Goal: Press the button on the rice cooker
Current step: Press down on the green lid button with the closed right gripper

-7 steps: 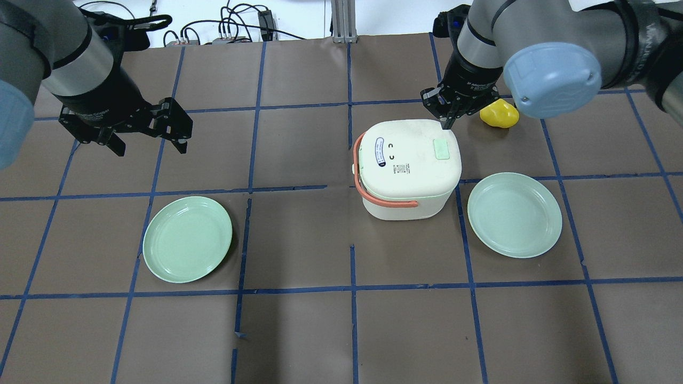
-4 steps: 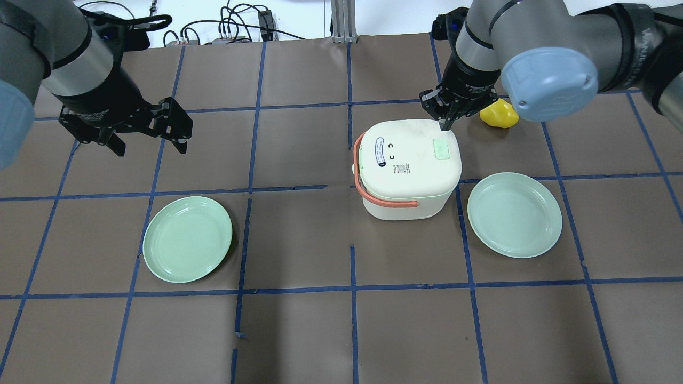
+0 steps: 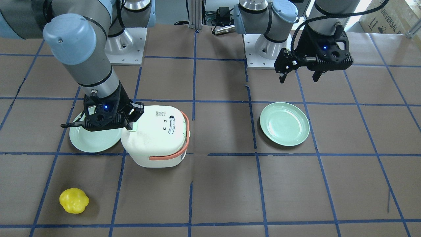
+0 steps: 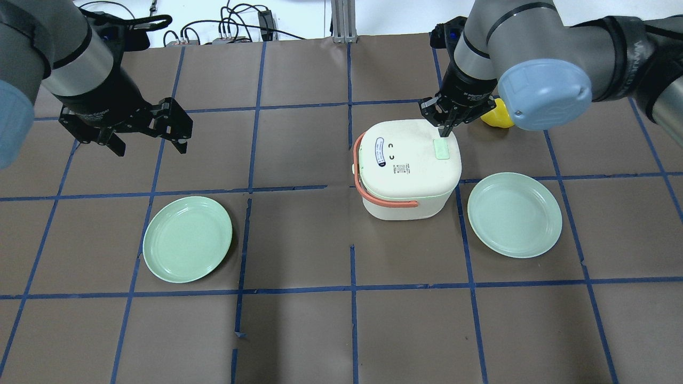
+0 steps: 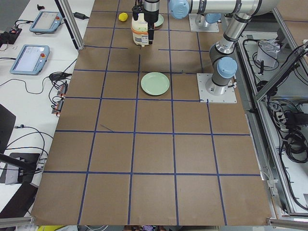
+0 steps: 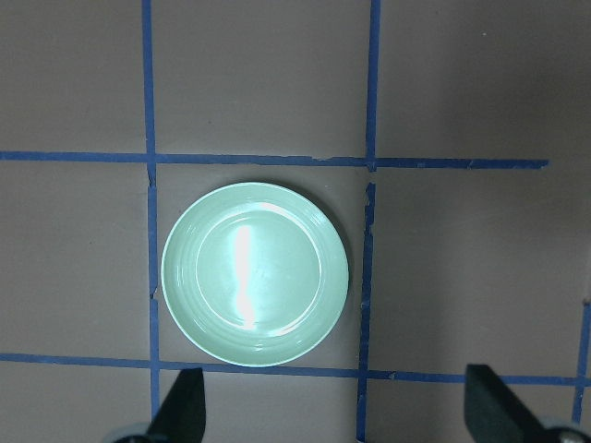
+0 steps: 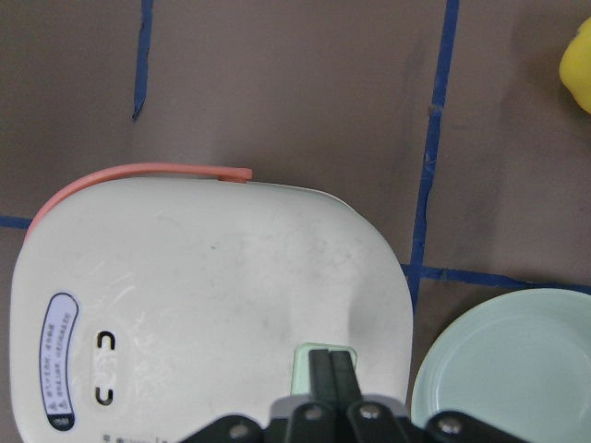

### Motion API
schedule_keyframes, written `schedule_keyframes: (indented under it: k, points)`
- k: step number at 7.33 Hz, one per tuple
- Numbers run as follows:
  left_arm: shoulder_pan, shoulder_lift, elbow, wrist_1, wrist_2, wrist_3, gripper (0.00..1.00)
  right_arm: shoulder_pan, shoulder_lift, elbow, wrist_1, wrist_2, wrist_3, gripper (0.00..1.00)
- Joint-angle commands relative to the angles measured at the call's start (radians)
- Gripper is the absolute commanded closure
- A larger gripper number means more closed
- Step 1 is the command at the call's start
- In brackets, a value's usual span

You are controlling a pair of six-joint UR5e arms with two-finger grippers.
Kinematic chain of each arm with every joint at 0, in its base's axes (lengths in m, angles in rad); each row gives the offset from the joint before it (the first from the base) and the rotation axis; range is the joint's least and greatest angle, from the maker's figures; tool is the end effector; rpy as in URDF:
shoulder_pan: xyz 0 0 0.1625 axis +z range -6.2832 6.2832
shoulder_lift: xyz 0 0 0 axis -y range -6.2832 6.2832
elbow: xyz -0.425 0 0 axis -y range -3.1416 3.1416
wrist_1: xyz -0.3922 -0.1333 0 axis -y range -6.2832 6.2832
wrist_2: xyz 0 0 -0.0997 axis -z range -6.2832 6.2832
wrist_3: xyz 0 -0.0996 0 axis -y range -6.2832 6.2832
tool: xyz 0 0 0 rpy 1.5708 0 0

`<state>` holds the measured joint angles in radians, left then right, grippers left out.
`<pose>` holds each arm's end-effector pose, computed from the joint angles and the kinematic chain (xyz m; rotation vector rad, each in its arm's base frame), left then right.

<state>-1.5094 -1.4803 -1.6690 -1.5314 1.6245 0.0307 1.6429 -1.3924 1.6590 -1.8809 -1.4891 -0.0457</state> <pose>-0.0997 -0.4636 0.4865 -0.0487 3.0858 -0.0450 0.1812 -0.5460 0.3826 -0.1828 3.0532 -0.0649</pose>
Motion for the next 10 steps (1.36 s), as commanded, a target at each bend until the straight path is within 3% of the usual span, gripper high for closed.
schedule_keyframes:
  k: [1,10]
  points:
    - [0.0,0.0,0.0,0.0,0.0,0.0,0.0,0.0,-0.007,0.027,-0.024,0.001,0.003,0.94]
    - [0.0,0.0,0.0,0.0,0.0,0.0,0.0,0.0,-0.008,0.047,-0.04,0.006,0.003,0.94]
